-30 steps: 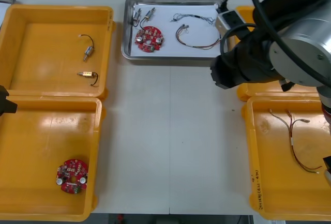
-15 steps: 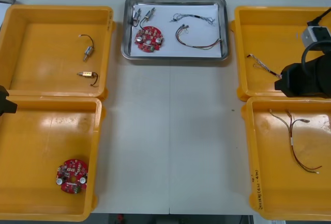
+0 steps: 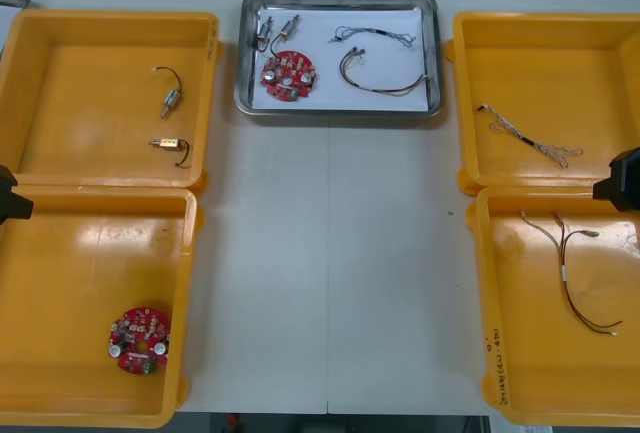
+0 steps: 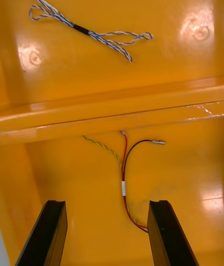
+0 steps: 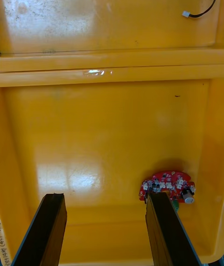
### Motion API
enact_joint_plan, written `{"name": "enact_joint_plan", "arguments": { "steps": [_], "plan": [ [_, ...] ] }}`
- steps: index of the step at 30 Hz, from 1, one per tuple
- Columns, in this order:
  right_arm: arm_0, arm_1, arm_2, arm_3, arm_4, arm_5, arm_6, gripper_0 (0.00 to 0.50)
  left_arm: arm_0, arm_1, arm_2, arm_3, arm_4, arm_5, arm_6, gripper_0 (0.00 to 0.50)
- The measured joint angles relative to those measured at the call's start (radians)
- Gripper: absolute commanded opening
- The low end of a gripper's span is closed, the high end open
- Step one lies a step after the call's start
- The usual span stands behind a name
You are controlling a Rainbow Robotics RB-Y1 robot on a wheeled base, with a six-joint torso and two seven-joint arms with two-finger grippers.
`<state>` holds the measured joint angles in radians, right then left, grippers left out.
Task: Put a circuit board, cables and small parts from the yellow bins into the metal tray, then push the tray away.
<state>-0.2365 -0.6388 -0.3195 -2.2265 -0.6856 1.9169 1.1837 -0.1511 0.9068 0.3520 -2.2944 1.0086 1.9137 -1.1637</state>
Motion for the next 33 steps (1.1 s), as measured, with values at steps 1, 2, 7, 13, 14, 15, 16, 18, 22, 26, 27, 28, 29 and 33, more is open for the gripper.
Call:
{"name": "enact_joint_plan", "arguments": {
  "steps": [1, 2, 7, 13, 14, 15, 16, 18, 22, 26, 27, 28, 29, 33],
  "plan": [
    [0.005, -0.002, -0.004, 0.005, -0.003, 0.0, 0.001, 0.5, 0.0, 0.0, 0.0, 0.0, 0.0, 0.0, 0.0, 0.5],
    [0.011, -0.005, -0.007, 0.011, -0.006, 0.0, 0.002, 0.5, 0.0, 0.0, 0.0, 0.0, 0.0, 0.0, 0.0, 0.5],
    [0.037, -0.025, -0.011, 0.024, -0.019, 0.0, 0.008, 0.5, 0.0, 0.0, 0.0, 0.0, 0.0, 0.0, 0.0, 0.5],
    [0.046, -0.044, -0.011, 0.067, -0.063, 0.0, 0.01, 0.5, 0.0, 0.0, 0.0, 0.0, 0.0, 0.0, 0.0, 0.5],
    [0.048, -0.047, -0.011, 0.07, -0.065, 0.0, 0.01, 0.5, 0.0, 0.0, 0.0, 0.0, 0.0, 0.0, 0.0, 0.5],
    [0.05, -0.049, -0.011, 0.07, -0.066, 0.0, 0.01, 0.5, 0.0, 0.0, 0.0, 0.0, 0.0, 0.0, 0.0, 0.5],
    [0.053, -0.051, -0.011, 0.07, -0.067, 0.0, 0.011, 0.5, 0.0, 0.0, 0.0, 0.0, 0.0, 0.0, 0.0, 0.5],
    [0.057, -0.054, -0.011, 0.07, -0.071, 0.0, 0.018, 0.5, 0.0, 0.0, 0.0, 0.0, 0.0, 0.0, 0.0, 0.5],
    [0.059, -0.058, -0.011, 0.07, -0.073, 0.0, 0.097, 0.5, 0.0, 0.0, 0.0, 0.0, 0.0, 0.0, 0.0, 0.5],
    [0.06, -0.068, -0.011, 0.07, -0.075, 0.0, 0.105, 0.5, 0.0, 0.0, 0.0, 0.0, 0.0, 0.0, 0.0, 0.5],
    [0.06, -0.07, -0.011, 0.07, -0.075, 0.0, 0.105, 0.5, 0.0, 0.0, 0.0, 0.0, 0.0, 0.0, 0.0, 0.5],
    [0.06, -0.072, -0.011, 0.07, -0.075, 0.0, 0.105, 0.5, 0.0, 0.0, 0.0, 0.0, 0.0, 0.0, 0.0, 0.5],
    [0.06, -0.074, -0.011, 0.07, -0.075, 0.0, 0.105, 0.5, 0.0, 0.0, 0.0, 0.0, 0.0, 0.0, 0.0, 0.5],
    [0.061, -0.076, -0.011, 0.07, -0.075, 0.0, 0.105, 0.5, 0.0, 0.0, 0.0, 0.0, 0.0, 0.0, 0.0, 0.5]
  ]
}}
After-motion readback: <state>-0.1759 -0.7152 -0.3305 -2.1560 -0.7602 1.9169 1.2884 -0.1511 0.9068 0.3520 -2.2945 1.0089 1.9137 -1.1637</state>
